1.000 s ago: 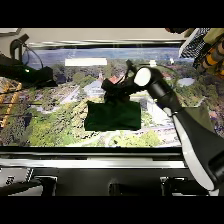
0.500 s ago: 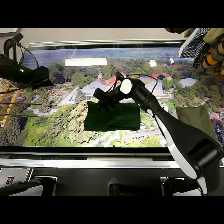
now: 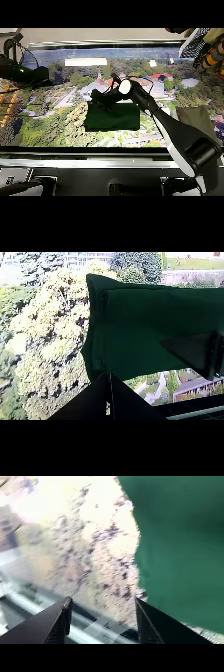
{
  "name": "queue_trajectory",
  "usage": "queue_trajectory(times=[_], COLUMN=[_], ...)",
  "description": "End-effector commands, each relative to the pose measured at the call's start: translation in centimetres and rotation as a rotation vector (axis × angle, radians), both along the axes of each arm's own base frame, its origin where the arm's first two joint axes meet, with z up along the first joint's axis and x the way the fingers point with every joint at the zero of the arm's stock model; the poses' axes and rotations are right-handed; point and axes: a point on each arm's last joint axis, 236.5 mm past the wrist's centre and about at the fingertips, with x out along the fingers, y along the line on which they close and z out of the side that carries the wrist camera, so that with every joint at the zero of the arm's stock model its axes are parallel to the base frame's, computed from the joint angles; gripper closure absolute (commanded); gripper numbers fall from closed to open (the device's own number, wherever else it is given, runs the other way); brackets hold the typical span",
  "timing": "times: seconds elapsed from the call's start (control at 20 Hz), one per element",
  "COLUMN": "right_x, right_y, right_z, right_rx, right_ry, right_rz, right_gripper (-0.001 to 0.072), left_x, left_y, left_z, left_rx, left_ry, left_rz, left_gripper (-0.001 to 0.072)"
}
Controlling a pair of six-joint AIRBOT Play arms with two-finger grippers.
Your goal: Fold the clothes and pants, and hang the long-sleeved shirts on hangers.
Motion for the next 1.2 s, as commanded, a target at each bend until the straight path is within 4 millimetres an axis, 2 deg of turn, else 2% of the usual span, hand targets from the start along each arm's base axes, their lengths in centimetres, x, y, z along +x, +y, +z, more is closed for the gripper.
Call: queue_trajectory(times=[0.0,0.1,0.2,0.3,0.35,0.4,0.45,0.5,0.55,0.6,0.75,0.8,0.95,1.15], right_x=[0.3,1.7,2.8,3.0,3.1,3.2,3.6,3.8,3.8,3.3,0.6,-0.2,-1.4,-1.6], right_y=[-2.1,-7.1,-14.7,-23.8,-27.7,-30.0,-31.6,-32.5,-32.9,-32.5,-29.9,-28.8,-27.3,-25.5], right_z=[3.8,6.0,6.7,5.4,4.6,3.9,3.0,1.7,-0.1,-2.1,-8.2,-9.5,-12.6,-15.1], right_rx=[0.042,0.021,-0.074,-0.248,-0.297,-0.290,-0.257,-0.230,-0.209,-0.186,-0.098,-0.063,-0.048,-0.074], right_ry=[-0.048,-0.093,-0.130,-0.112,-0.086,-0.066,-0.056,-0.054,-0.044,-0.023,0.061,0.079,0.096,0.109], right_rz=[0.016,0.007,0.003,-0.025,-0.056,-0.093,-0.131,-0.156,-0.170,-0.157,-0.127,-0.125,-0.127,-0.100], right_gripper=[0.0228,0.0227,0.0226,0.0213,0.0205,0.0205,0.0205,0.0203,0.0168,0.0151,0.0152,0.0152,0.0154,0.0184], left_x=[0.0,0.0,0.0,-0.2,-0.2,-0.4,-0.4,-0.4,-0.4,-0.4,-0.3,-0.3,-0.3,-0.2], left_y=[0.0,0.1,0.1,0.1,0.1,0.1,0.1,0.1,0.1,0.1,0.1,0.1,0.1,0.1], left_z=[0.1,0.1,0.1,0.0,-0.1,-0.1,-0.1,-0.1,-0.1,-0.2,-0.2,-0.2,-0.2,-0.4], left_rx=[0.000,0.000,0.000,0.002,0.003,0.004,0.004,0.004,0.004,0.004,0.004,0.004,0.004,0.004], left_ry=[-0.001,-0.001,-0.001,0.007,0.010,0.016,0.017,0.016,0.016,0.017,0.017,0.017,0.017,0.019], left_rz=[0.003,0.004,0.003,0.001,-0.001,-0.003,-0.003,-0.003,-0.002,-0.002,-0.002,-0.002,-0.002,-0.002], left_gripper=[0.0689,0.0690,0.0690,0.0690,0.0690,0.0690,0.0690,0.0689,0.0689,0.0690,0.0689,0.0689,0.0690,0.0689])
